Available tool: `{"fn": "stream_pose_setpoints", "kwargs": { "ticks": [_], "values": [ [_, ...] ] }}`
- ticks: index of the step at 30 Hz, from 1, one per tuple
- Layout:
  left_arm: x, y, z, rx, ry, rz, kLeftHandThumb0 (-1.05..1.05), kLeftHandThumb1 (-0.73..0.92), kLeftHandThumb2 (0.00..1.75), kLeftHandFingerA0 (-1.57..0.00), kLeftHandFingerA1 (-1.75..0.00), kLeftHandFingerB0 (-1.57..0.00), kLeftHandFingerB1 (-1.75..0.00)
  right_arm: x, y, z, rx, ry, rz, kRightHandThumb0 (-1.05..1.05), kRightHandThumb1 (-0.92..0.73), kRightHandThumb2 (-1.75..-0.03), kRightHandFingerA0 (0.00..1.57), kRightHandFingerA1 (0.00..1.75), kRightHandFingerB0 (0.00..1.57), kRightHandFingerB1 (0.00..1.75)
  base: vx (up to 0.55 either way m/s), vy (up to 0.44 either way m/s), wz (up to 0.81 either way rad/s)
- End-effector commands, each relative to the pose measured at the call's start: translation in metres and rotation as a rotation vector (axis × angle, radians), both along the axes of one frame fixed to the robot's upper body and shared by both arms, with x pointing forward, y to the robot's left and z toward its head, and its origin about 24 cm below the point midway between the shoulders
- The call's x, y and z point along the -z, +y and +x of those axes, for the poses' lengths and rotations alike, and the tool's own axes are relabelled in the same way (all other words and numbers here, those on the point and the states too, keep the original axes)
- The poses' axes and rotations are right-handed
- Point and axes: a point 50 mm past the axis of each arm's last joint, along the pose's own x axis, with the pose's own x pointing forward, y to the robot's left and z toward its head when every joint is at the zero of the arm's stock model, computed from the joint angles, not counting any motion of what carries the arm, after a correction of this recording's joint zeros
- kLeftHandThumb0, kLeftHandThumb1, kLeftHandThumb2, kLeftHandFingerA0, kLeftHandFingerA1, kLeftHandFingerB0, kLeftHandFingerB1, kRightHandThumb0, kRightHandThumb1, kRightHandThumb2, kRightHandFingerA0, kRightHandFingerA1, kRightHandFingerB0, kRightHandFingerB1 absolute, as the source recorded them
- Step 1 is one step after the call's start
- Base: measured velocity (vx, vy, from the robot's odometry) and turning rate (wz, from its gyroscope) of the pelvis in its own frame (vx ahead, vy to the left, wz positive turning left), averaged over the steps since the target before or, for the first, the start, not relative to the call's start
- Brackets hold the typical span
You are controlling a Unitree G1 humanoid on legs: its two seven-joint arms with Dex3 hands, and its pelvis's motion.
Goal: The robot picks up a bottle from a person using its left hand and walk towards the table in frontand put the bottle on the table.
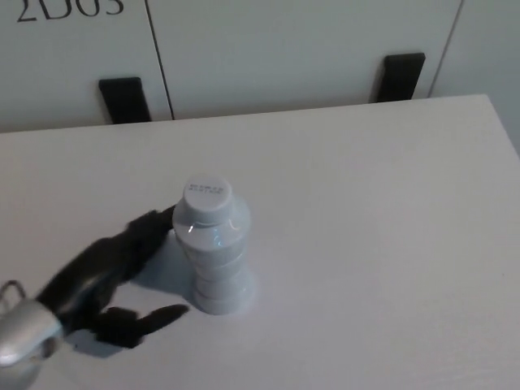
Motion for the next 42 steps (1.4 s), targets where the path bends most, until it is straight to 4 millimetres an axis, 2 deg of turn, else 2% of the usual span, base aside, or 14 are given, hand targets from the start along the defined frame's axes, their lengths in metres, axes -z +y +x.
{"fn": "stream_pose_setpoints", "kwargs": {
  "ticks": [1,12,13,19,21,25,26,27,32,33,35,36,37,42],
  "values": [
    [-0.010,0.043,-0.033,-0.062,0.043,-0.123,-0.78,0.50,0.56,0.00,0.00,0.00,0.00,-0.001,-0.007,-0.009,-0.007,0.038,-0.020,-0.38,-0.60,-0.81,0.65,0.58,0.49,0.51,0.00,0.000,0.00],
    [-0.046,0.063,-0.126,0.033,0.010,-0.222,-0.69,0.38,0.83,0.00,-0.19,0.00,-0.13,0.000,-0.006,-0.012,0.052,0.034,0.024,-0.27,-0.70,-0.60,0.66,0.52,0.56,0.44,0.00,0.000,0.00],
    [-0.048,0.061,-0.141,0.057,0.033,-0.244,-0.73,0.47,0.56,-0.21,-0.32,-0.18,-0.27,0.000,-0.006,-0.012,0.050,0.035,0.023,-0.27,-0.70,-0.60,0.66,0.51,0.56,0.44,0.00,0.000,0.00],
    [-0.047,0.052,-0.201,0.276,0.152,-0.488,-0.51,0.45,0.54,-0.52,-0.40,-0.51,-0.36,-0.003,-0.008,-0.005,0.047,0.019,0.028,-0.26,-0.70,-0.61,0.66,0.52,0.55,0.43,0.00,0.000,0.00],
    [-0.055,0.044,-0.201,0.347,0.089,-0.412,-0.68,0.37,0.78,-0.61,-0.54,-0.52,-0.49,-0.005,-0.008,0.005,0.037,0.008,0.018,-0.28,-0.71,-0.61,0.67,0.50,0.56,0.42,0.00,0.000,0.00],
    [-0.068,0.033,-0.208,0.508,0.127,-0.373,-0.70,0.48,0.56,-0.61,-0.41,-0.61,-0.39,-0.008,-0.009,0.014,0.000,0.007,-0.012,-0.32,-0.72,-0.61,0.71,0.46,0.54,0.39,0.00,0.000,0.00],
    [-0.062,0.035,-0.209,0.518,0.127,-0.408,-0.65,0.36,0.84,-0.59,-0.55,-0.45,-0.47,-0.009,-0.008,0.016,0.005,0.000,-0.007,-0.30,-0.70,-0.60,0.68,0.45,0.56,0.39,0.00,0.000,0.00],
    [-0.058,0.036,-0.209,0.531,0.129,-0.427,-0.70,0.41,0.60,-0.63,-0.43,-0.58,-0.40,-0.009,-0.007,0.018,0.003,-0.005,-0.004,-0.31,-0.70,-0.60,0.68,0.45,0.56,0.39,0.00,0.000,0.00],
    [-0.054,0.044,-0.202,0.584,0.190,-0.393,-0.71,0.37,0.80,-0.64,-0.55,-0.56,-0.49,-0.013,-0.006,0.032,0.009,-0.040,0.000,-0.31,-0.70,-0.60,0.67,0.45,0.54,0.39,0.00,0.000,0.00],
    [-0.054,0.047,-0.196,0.593,0.181,-0.384,-0.70,0.50,0.57,-0.70,-0.46,-0.63,-0.39,-0.016,-0.006,0.040,0.006,-0.060,-0.004,-0.31,-0.71,-0.60,0.68,0.45,0.54,0.39,0.00,0.000,0.00],
    [-0.052,0.052,-0.195,0.596,0.200,-0.411,-0.68,0.38,0.80,-0.63,-0.55,-0.54,-0.49,-0.018,-0.005,0.044,0.000,-0.069,-0.009,-0.31,-0.71,-0.60,0.68,0.44,0.53,0.38,0.00,0.000,0.00],
    [-0.049,0.056,-0.191,0.593,0.213,-0.412,-0.65,0.37,0.78,-0.63,-0.55,-0.52,-0.48,-0.019,-0.005,0.049,0.003,-0.082,-0.010,-0.38,-0.61,-0.80,0.62,0.55,0.49,0.49,0.00,0.000,0.00],
    [-0.046,0.059,-0.188,0.585,0.224,-0.406,-0.56,0.48,0.56,-0.68,-0.43,-0.59,-0.38,-0.020,-0.005,0.050,0.004,-0.088,-0.010,-0.31,-0.70,-0.60,0.68,0.44,0.54,0.39,0.00,0.000,0.00],
    [-0.027,0.083,-0.175,0.318,0.372,-0.150,-0.47,0.60,0.60,-0.67,-0.46,-0.64,-0.43,-0.024,-0.004,0.060,-0.003,-0.098,-0.015,-0.32,-0.71,-0.62,0.66,0.43,0.54,0.39,0.00,0.000,0.00]
  ]
}}
